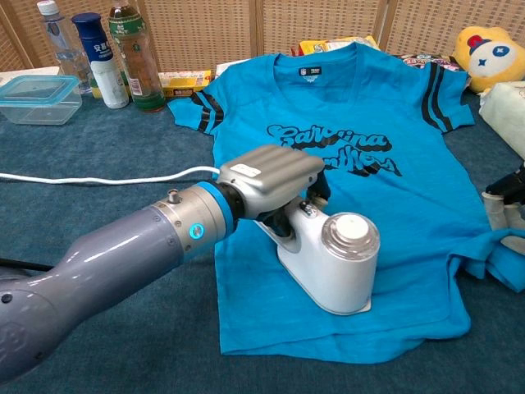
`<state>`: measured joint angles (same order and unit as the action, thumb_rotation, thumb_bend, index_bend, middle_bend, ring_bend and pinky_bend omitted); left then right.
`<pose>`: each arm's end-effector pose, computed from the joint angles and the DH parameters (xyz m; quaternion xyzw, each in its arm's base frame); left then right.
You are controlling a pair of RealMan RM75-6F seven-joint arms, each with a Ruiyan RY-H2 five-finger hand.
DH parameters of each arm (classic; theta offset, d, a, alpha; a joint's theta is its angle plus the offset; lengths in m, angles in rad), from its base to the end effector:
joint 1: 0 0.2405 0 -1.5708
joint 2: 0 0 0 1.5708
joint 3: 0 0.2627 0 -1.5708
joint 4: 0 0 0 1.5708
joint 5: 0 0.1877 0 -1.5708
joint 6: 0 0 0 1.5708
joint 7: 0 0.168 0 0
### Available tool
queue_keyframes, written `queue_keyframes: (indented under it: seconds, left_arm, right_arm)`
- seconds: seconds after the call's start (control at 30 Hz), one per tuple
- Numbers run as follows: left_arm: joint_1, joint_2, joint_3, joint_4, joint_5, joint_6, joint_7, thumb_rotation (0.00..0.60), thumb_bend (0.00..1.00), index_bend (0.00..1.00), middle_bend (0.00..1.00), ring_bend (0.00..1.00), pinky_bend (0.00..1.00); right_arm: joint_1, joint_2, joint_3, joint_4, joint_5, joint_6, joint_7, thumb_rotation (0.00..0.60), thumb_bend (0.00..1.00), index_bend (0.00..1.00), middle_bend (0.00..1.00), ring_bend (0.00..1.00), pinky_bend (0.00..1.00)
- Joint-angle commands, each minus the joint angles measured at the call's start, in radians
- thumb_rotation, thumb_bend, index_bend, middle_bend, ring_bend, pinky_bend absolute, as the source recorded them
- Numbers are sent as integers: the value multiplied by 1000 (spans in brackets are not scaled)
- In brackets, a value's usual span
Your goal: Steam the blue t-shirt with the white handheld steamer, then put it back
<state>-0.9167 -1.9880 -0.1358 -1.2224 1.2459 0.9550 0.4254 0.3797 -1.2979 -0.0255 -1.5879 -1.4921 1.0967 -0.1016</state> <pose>-0.0364 0.3153 -0.1348 -0.8176 -0.2808 -0.4055 0.2971 -0.2559 -0.2552 0.0549 0.7431 -0.4130 0.3286 0.4114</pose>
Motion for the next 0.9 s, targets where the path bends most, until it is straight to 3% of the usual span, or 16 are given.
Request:
queue_keyframes:
  seconds: [0.03,0.4,0.67,0.9]
  left_arm:
    - [28,41,-1,6,-3,18,-13,600,470,777,813,733,735]
    - [36,67,-62,116,-34,16,-42,600,470,776,813,733,736]
    - [5,12,-149,238,-119,-6,-27,600,469,777,813,733,735]
    - [-33,-50,-188,292,-157,-22,-10,600,468,776,813,733,736]
  right_arm:
    - [2,-3,1,1,2,-4,-2,600,512,705,666,729,873]
    - [10,-12,5,2,12,-17,-12,600,512,706,666,729,874]
    - [8,-7,4,2,14,-14,-12,600,512,705,666,729,874]
    - [5,0,4,1,15,-9,-7,600,512,705,666,729,874]
